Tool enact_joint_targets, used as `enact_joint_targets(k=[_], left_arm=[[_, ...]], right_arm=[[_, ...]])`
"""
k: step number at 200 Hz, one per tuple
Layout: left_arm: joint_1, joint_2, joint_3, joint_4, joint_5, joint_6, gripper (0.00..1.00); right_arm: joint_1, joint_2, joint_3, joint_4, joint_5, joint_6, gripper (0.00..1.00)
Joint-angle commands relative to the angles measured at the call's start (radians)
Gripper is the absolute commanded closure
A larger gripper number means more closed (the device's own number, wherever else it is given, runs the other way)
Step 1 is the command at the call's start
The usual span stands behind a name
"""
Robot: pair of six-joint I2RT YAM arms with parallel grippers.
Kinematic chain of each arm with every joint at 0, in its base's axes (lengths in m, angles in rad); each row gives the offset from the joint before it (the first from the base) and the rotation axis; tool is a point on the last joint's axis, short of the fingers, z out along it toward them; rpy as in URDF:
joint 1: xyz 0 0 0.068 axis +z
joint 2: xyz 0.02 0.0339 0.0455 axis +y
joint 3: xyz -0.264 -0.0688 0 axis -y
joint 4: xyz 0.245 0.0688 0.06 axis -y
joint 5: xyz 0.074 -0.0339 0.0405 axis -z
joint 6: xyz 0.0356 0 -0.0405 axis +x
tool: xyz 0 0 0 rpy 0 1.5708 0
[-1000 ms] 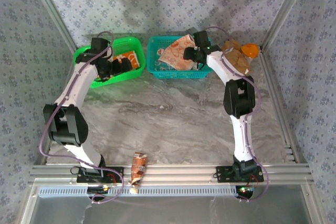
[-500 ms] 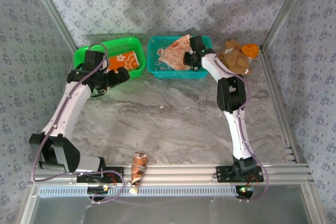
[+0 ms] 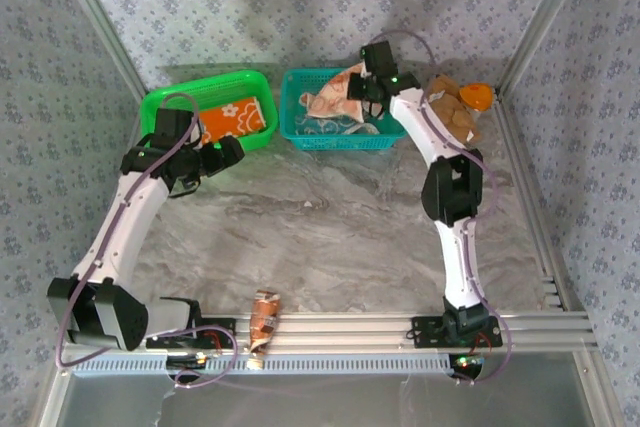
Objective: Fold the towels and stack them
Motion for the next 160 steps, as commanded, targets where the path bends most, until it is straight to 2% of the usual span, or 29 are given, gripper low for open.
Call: enact_joint_targets(k=[1,52,81,123,160], left_arm=[[-0.005,-0.028,-0.004,0.026,0.024,-0.006,0.00],[-0.005,-0.053,-0.005,0.044,0.054,0.011,0.00],[-0.006,-0.055,0.002,0.057,0.080,0.013,0.01],[-0.006,-0.051,0.019,0.074,0.113,0.016,0.01],[-0.011,-0.037,0.031,0.093,0.135,0.007,0.01]], right_arm=[[0.010,-0.132,0.075,-0.024,0.057,-0.049,1.00],[0.083,-0.363,0.058,-0.074,0.154,-0.105,1.00],[0.143,-0.530,-0.069,-0.101,0.213,-0.115,1.00],[0.329,-0.805,-0.274,-0.065,0.403,-0.216,1.00],[0.505,-0.955,-0.341,-0.003,0.592,-0.311,1.00]])
